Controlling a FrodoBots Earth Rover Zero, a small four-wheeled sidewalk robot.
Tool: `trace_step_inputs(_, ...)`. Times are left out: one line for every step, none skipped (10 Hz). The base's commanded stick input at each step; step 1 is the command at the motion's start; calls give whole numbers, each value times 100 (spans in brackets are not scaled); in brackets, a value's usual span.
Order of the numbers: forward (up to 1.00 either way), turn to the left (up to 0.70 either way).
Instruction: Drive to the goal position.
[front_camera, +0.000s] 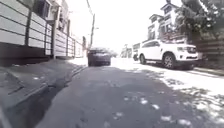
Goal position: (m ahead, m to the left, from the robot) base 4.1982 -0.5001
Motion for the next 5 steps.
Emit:
trace_step_inputs(100, -26)
trace_step_inputs(100, -29)
trace_step_inputs(100, -32)
trace_step_inputs(100, -35)
trace_step_inputs(100, -35)
